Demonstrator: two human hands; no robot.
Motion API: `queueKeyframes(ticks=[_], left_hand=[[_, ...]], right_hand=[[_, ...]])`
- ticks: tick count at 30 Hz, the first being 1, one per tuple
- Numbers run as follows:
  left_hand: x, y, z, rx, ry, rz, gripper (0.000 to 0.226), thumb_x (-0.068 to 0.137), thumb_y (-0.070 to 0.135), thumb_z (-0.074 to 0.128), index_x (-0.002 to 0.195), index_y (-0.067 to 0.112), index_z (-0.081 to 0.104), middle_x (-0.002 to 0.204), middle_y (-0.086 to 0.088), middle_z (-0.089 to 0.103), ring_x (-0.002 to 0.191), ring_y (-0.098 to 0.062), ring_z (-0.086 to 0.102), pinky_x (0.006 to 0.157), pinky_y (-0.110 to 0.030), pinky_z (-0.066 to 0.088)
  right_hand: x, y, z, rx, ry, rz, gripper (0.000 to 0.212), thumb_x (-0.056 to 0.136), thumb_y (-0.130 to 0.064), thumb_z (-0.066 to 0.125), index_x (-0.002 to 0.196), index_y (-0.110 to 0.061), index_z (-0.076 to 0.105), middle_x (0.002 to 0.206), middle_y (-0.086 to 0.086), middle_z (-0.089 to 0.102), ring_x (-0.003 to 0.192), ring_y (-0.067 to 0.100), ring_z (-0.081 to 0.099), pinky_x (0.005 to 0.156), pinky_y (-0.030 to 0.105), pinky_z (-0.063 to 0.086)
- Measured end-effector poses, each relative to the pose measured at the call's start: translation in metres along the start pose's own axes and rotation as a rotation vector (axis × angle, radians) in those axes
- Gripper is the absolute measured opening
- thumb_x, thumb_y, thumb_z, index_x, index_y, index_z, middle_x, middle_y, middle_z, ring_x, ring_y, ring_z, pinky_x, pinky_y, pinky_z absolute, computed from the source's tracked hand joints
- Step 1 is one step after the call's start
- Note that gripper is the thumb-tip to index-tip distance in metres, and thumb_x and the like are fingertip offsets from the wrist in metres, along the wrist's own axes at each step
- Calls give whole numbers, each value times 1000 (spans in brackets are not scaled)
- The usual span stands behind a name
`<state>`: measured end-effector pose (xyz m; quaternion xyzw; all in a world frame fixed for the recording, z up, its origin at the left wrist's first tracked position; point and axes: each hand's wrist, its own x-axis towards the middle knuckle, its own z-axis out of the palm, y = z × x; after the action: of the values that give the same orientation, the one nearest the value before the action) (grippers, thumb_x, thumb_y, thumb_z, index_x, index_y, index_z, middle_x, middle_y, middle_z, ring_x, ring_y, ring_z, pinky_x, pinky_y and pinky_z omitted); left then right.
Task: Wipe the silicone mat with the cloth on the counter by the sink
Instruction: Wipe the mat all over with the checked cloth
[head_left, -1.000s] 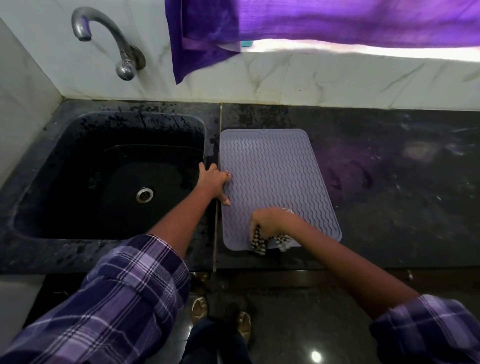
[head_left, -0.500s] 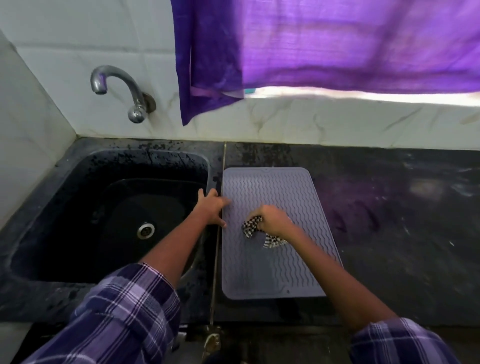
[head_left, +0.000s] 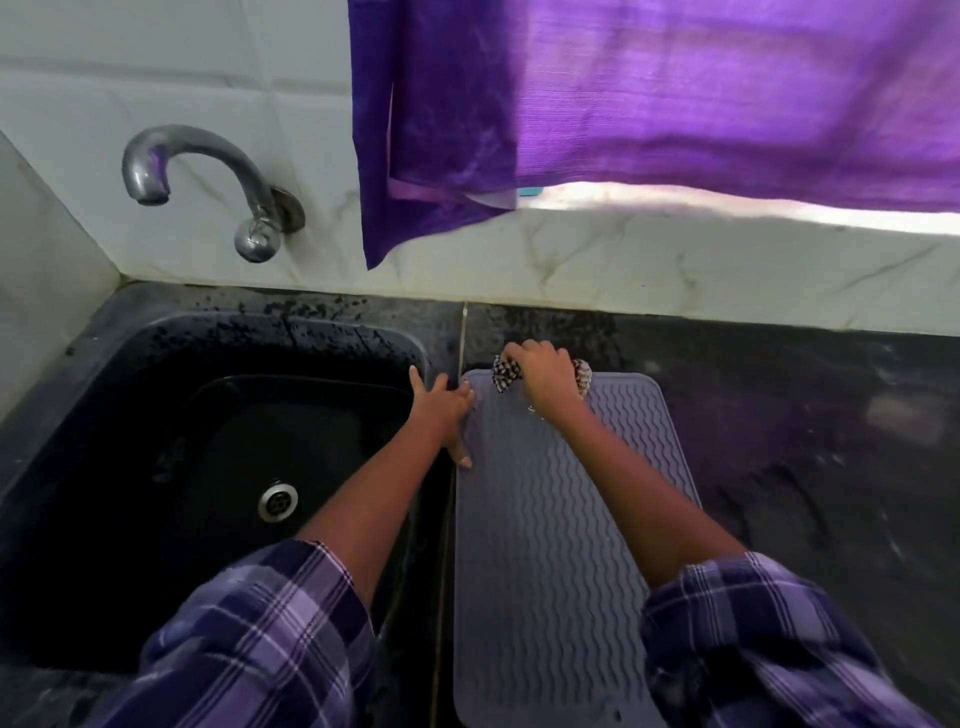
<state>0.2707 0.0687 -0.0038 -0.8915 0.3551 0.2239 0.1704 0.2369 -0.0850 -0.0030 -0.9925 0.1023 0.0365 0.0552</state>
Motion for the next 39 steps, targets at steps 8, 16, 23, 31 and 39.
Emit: queueKeyframes(ticks=[8,16,23,31,39], left_hand=[[9,1,-2,121,11,-30,115,66,67,70,154,16,17,159,-3,22,145,-32,17,110,-72,-2],[2,7,-7,155,-2,-44,115,68,67,69,154,13,15,160,-3,18,145,-32,17,109,-73,-1],[0,7,-5,169,-7,-42,115,69,70,67,155,15,12,161,-3,13,147,-33,13,109,-73,-1],[2,1,-4,144,-46,-38,115,71,71,63,155,17,7,162,-1,9,148,-33,11,111,-70,-3],[5,7,-2,202,-18,-44,118,71,72,63,155,12,6,162,-4,9,147,-34,13,110,-70,-3]], right_hand=[[23,3,12,84,-176,36,42,90,-3,50,128,-20,54,132,14,54,124,34,49,101,46,41],[-47,-1,6,164,-384,-72,42,84,3,55,121,-15,64,127,12,63,118,30,57,102,38,46],[-31,-6,-20,161,-515,-101,41,83,3,60,120,-13,66,127,12,63,117,29,57,98,36,46],[3,-22,3,128,-175,73,41,89,-4,49,127,-18,58,129,17,60,121,36,54,102,46,42],[-75,-19,18,203,-286,7,46,84,3,51,124,-16,63,125,13,65,117,31,59,103,41,47]])
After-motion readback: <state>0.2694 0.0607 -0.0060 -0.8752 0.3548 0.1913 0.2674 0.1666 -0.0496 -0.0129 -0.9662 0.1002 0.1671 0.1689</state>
